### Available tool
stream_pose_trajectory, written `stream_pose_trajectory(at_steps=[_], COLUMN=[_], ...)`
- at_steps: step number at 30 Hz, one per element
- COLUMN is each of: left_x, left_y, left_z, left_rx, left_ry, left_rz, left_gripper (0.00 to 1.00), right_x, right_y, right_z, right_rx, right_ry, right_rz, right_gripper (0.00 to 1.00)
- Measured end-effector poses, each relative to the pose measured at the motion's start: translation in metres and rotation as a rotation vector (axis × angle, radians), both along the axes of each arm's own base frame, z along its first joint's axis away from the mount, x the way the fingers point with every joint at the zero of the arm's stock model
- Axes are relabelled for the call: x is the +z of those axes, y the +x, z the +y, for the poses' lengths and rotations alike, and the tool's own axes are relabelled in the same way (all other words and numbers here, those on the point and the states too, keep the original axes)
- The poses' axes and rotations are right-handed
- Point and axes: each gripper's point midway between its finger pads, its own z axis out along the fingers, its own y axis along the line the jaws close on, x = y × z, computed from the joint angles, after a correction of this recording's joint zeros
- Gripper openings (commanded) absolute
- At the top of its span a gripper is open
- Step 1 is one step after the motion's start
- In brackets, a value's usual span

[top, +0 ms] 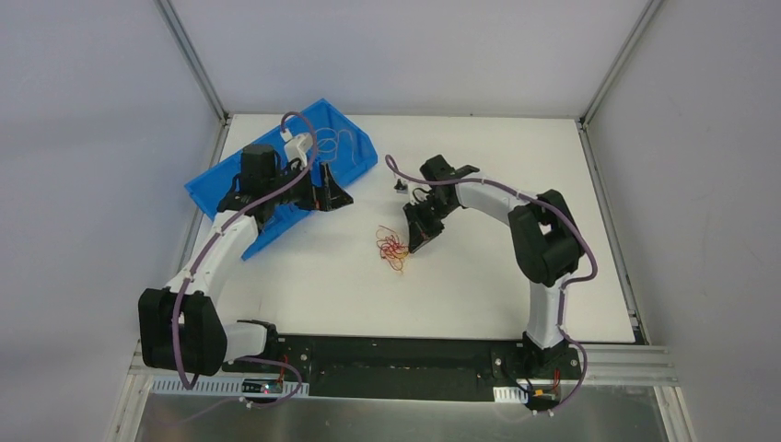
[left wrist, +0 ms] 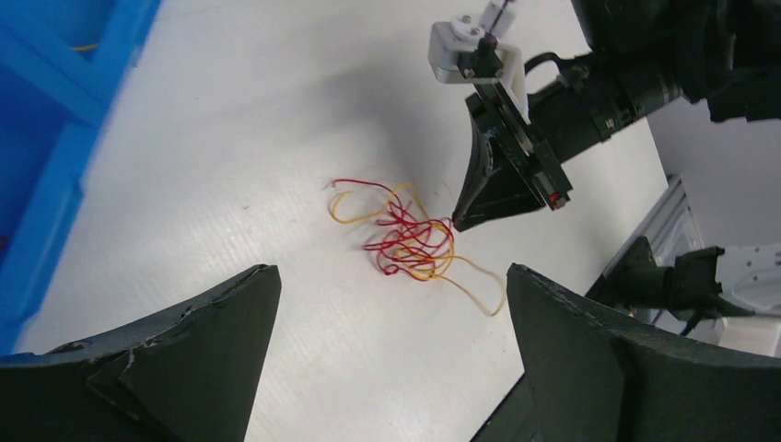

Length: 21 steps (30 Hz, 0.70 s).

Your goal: Untangle the cables

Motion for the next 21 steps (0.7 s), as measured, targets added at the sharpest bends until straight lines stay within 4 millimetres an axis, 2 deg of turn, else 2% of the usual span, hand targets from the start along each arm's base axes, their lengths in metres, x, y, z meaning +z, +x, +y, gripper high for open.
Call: stream_pose_trajectory(at_steps=[4,10,13,15,18,21], left_x=[0.001,-0.02,-0.029,-0.033,-0.038,-0.043], left_y=[-0.018,-0.059,-0.073,-0.071,-0.061,-0.05], left_z=[-0.02,-0.066,-0.085,-0.09,-0.085,-0.072], left_rx=[-0.096,-0.318,-0.406,-0.417,-0.369,-0.292], left_ry=[0.001,0.043,0.047,0.038,0.006,-0.035], left_rz=[-0.027,-0.049,-0.047,-0.038,-0.026,0.004], left_gripper=[0.86,0.74,0.73,0.75,0.77,0.78], right_x=[0.013,0.065,0.073,0.069,0.062,0.051], right_y=[-0.007,-0.01,-0.01,-0.008,-0.004,0.002], right_z=[-0.009,-0.012,-0.012,-0.014,-0.015,-0.01], right_rx=[-0.002,-0.006,-0.006,-0.017,-0.021,0.011], right_ry=[0.05,0.181,0.193,0.177,0.146,0.103], right_rz=[0.009,-0.077,-0.108,-0.11,-0.137,-0.186], right_gripper=[0.0,0.0,0.36,0.63,0.73,0.74])
